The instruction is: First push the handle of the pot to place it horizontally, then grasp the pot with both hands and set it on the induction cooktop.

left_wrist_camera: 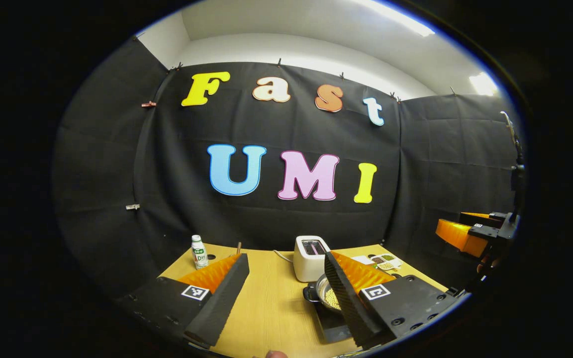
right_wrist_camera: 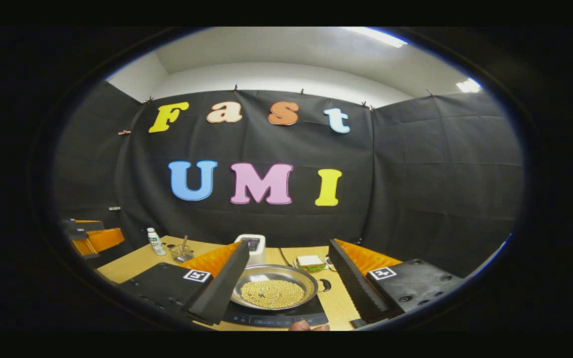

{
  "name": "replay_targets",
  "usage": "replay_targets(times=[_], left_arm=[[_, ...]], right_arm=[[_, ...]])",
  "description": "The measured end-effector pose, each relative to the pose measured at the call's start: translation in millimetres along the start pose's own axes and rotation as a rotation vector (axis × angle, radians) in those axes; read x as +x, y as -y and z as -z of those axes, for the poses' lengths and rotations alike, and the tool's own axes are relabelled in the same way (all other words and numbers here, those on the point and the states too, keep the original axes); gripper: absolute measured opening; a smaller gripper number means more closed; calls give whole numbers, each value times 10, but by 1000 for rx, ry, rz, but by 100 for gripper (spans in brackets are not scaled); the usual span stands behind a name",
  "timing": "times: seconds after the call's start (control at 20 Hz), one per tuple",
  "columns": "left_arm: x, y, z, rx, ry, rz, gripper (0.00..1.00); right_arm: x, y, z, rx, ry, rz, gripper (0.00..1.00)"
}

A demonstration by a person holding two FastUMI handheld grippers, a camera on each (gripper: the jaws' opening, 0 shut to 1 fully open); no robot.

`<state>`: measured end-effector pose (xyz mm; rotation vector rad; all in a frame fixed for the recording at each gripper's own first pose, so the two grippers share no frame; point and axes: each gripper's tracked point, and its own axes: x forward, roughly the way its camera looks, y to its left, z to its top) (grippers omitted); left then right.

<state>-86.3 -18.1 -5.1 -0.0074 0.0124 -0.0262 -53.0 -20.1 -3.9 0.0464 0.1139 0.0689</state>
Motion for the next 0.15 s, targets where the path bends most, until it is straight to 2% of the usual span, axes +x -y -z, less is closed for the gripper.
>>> replay_targets(times=[0.15], left_arm=[[7, 18, -13, 5, -2, 6, 95]], right_arm=[[12, -6, 3, 7, -4, 1, 99]])
